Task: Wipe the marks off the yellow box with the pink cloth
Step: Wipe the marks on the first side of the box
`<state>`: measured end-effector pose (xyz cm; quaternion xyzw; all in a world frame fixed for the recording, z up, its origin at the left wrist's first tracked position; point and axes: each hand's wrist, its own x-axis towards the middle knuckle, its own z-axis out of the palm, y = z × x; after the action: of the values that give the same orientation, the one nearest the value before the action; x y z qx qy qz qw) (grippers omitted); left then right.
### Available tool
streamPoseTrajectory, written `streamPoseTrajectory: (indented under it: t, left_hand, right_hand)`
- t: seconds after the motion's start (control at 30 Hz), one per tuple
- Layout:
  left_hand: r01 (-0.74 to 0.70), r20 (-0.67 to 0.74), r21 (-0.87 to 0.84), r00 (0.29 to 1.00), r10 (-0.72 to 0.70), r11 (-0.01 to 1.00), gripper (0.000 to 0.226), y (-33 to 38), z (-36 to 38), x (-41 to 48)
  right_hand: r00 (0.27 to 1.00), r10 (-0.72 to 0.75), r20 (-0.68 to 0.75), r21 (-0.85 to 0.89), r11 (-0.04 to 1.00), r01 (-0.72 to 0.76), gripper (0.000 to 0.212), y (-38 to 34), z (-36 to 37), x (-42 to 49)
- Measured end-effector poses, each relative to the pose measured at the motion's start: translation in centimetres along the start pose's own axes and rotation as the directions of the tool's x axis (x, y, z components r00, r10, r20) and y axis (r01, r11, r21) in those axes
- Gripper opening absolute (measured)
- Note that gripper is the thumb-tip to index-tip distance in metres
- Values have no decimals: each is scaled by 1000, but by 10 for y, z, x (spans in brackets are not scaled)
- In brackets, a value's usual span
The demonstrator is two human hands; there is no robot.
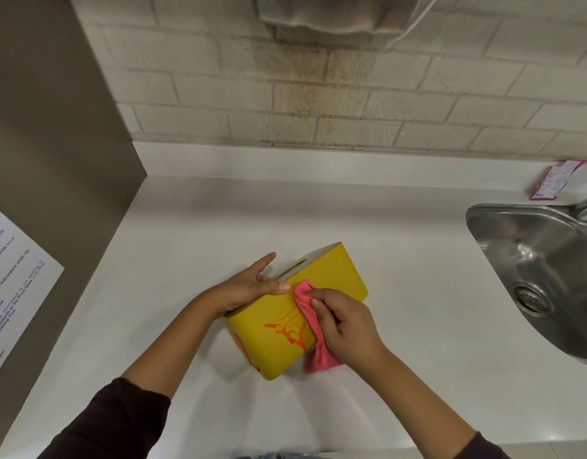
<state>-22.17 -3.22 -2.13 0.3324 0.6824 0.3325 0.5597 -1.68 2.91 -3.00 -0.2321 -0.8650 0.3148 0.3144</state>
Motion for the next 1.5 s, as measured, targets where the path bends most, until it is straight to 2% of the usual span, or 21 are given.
streamPoseTrajectory:
  t: [0.13,0.2,0.27,0.3,0.43,0.53,0.63,0.73,0.83,0.9,0.97,1.07,1.23,1.3,1.4,1.5]
  left_hand:
    - [1,13,43,1000,-2,999,100,4,2,-3]
    - [-9,13,72,1000,8,997,117,8,3,-7]
    - [-16,8,72,1000,16,997,136,10,3,-7]
    - [-18,6,65,1000,17,998,139,9,2,-6]
    - [-21,-5,19,1000,21,1000,121,6,1,-6]
    - [-15,3,47,1000,15,999,135,7,2,-8]
    - [-11,14,40,1000,10,999,121,7,2,-7]
    - [-16,10,24,1000,16,1000,119,6,1,-5]
    - [-19,-7,1,1000,19,1000,126,6,-1,-5]
    - [-25,-8,-1,1000,25,1000,138,5,-1,-5]
    - [-22,-2,9,1000,22,1000,139,5,0,-5]
    - [-17,-2,25,1000,17,1000,121,5,1,-5]
    - [-12,-15,11,1000,13,1000,84,1,1,-1]
    - [-14,-31,2,999,14,1000,85,1,0,-1]
    - [-17,-64,3,998,18,1000,102,1,-1,-3]
    - [-29,-56,-3,998,29,1000,100,0,-1,-2]
  right_hand:
    - [990,120,-75,39,992,-117,24,7,-9,8]
    - [978,161,-135,61,986,-154,26,3,-4,13]
    - [975,153,-160,51,988,-147,26,-3,3,15]
    - [979,134,-154,47,991,-128,26,-5,7,14]
    - [1000,13,-28,26,1000,-13,27,-7,7,5]
    - [998,-32,49,17,999,32,25,1,-5,1]
    - [999,51,-9,22,998,-51,24,7,-11,6]
    - [988,134,-76,48,990,-131,26,1,-5,12]
    - [992,113,-63,44,993,-110,27,-9,5,13]
    - [997,75,-21,50,996,-74,31,-14,9,8]
    - [998,54,31,55,997,-55,34,-14,8,3]
    - [997,41,71,39,998,-44,26,-6,-2,2]
    - [989,140,-44,85,987,-136,27,-4,-2,7]
    - [988,144,-55,83,987,-139,27,-9,4,8]
    - [997,77,-7,65,995,-76,32,-18,13,6]
    - [997,26,66,72,997,-31,29,-17,11,1]
